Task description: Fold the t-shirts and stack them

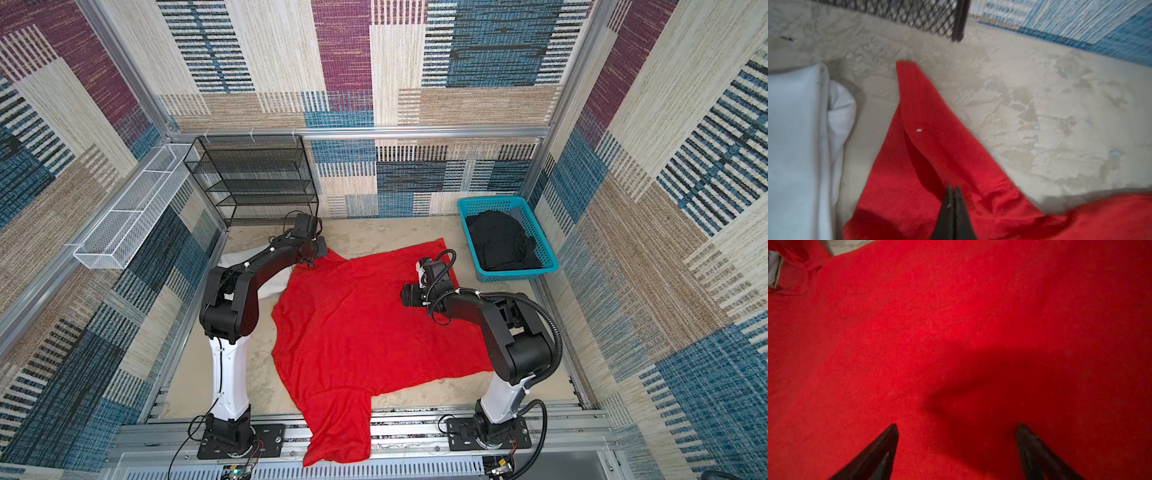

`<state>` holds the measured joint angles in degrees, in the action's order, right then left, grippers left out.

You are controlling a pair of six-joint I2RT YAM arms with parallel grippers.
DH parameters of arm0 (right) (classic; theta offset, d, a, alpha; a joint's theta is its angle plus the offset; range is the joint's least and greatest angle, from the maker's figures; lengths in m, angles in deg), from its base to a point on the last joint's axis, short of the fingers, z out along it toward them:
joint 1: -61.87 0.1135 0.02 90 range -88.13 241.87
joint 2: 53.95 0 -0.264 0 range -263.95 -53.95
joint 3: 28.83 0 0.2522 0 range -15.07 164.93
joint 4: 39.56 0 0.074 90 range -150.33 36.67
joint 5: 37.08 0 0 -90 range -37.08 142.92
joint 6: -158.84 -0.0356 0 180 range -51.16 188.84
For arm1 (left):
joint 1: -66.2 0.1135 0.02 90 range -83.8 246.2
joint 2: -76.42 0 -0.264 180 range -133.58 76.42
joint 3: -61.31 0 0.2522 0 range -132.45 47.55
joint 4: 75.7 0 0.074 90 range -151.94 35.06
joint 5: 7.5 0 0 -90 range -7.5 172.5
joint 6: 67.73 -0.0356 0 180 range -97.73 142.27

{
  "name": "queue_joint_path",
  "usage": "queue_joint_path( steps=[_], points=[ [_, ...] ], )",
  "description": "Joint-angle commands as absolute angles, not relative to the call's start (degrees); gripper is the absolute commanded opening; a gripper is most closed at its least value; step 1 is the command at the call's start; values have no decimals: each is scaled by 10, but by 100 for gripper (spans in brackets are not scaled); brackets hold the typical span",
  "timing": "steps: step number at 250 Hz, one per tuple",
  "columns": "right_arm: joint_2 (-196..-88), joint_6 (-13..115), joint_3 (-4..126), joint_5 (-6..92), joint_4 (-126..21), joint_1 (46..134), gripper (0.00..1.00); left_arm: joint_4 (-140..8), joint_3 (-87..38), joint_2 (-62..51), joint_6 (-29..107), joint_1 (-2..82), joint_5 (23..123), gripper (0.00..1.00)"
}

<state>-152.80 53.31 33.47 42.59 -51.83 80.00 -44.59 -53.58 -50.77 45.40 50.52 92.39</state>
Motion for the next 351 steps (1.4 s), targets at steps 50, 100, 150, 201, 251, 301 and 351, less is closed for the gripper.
queue_joint_path(
  steps=[50, 100, 150, 201, 251, 301, 351],
  points=[
    [-1542, 535, 339, 418, -510, 801, 89, -333, -880, -687, 352, 492, 824, 0],
    [-1537, 528, 339, 415, -517, 801, 89, -307, -975, -727, 328, 491, 744, 41],
    [-1516, 520, 340, 461, -551, 801, 90, -363, -562, -447, 359, 475, 810, 48],
    [-1508, 520, 331, 471, -568, 791, 90, -363, -227, -251, 447, 463, 845, 48],
    [-1507, 519, 317, 443, -564, 784, 90, -336, -147, -247, 477, 459, 876, 48],
    [-1493, 506, 291, 441, -568, 784, 90, -311, -221, -323, 467, 467, 904, 48],
    [-1468, 472, 239, 423, -552, 784, 90, -262, -382, -431, 429, 495, 902, 48]
  ],
)
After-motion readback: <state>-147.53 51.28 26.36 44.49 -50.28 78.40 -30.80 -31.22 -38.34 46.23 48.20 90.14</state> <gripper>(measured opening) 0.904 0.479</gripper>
